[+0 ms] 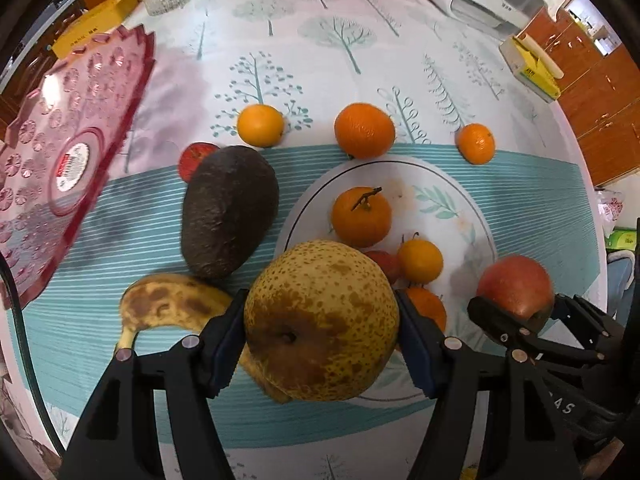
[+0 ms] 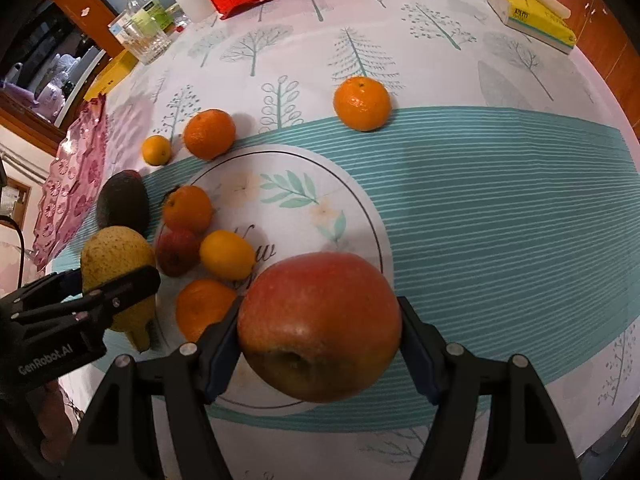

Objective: Organize fruits
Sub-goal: 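Close the left tool on the pear while the right tool grips the apple, lift both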

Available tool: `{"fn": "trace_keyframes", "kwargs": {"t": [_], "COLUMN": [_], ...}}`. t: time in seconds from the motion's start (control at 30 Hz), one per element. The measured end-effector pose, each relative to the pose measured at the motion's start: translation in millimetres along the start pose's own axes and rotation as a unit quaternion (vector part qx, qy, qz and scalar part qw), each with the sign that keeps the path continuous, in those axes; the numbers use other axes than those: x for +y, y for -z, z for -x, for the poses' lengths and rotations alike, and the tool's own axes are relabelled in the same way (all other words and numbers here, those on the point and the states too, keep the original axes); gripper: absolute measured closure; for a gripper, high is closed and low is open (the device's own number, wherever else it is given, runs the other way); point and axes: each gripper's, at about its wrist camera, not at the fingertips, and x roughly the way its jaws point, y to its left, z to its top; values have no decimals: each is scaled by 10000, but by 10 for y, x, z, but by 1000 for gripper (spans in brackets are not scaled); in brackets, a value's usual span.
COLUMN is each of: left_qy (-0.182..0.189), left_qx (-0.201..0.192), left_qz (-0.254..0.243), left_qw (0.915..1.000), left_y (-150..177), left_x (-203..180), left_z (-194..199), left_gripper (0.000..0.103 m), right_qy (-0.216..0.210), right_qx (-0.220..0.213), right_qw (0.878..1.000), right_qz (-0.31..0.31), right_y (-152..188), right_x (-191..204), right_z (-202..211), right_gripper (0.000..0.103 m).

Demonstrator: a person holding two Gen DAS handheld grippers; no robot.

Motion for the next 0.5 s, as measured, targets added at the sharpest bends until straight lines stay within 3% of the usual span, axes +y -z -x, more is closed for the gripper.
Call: {"fn": "trace_keyframes", "kwargs": {"t": [0.23,0.5], "left_qy": [-75,-316], "left_qx": [-306,-665], "left_qz": [177,705], "left_qw": [9993,9948], "left_y": [145,526], "left_x": [36,258], "left_z": [417,904], "left_gripper": [36,36], "right_qy": [-110,-302], "right_qx": [-160,-319], "right_qw": [9992,9944], "right_qz": [339,957], "right_y": [102,166], "right_x": [169,427], "right_z": [210,413], "right_gripper": [32,32]}}
